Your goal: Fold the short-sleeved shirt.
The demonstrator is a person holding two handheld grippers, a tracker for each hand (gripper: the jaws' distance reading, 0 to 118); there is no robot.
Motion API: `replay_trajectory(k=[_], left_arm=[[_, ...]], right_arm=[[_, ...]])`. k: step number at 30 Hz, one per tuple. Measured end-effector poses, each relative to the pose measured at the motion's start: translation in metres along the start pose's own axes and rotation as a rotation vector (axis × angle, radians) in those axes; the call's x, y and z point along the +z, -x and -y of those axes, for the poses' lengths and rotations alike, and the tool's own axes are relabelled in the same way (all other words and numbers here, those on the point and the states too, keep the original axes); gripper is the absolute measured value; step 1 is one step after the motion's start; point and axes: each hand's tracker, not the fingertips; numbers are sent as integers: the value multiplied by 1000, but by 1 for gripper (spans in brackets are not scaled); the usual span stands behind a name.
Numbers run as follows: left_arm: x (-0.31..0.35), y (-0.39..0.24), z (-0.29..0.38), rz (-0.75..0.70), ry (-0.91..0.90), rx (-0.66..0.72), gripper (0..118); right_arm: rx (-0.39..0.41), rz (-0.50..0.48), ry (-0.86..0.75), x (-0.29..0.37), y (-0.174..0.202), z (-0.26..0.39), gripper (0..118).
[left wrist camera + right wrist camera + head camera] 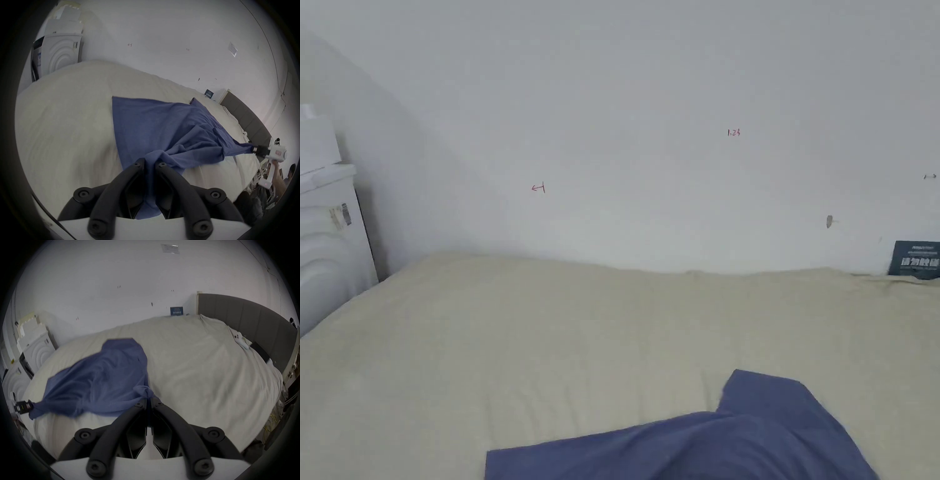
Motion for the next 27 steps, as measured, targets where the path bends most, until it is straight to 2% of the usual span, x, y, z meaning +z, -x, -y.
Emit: replay_trajectory(k=[8,14,17,25,27], left_arm=[[48,-17,38,-31,29,-6,9],[53,-11,45,-36,72,-45,9],[62,-9,44,-22,81,-3,9],[70,-6,50,-38,109,-24,9],[67,-5,52,-41,110,-20,9]], right_arm=[[-50,14,52,23,-31,44,2],[-12,39,80,30,-33,53,2],[10,41,80,42,-30,52,2],[11,50,110,45,-37,63,2],[45,59,126,40,-32,66,2]])
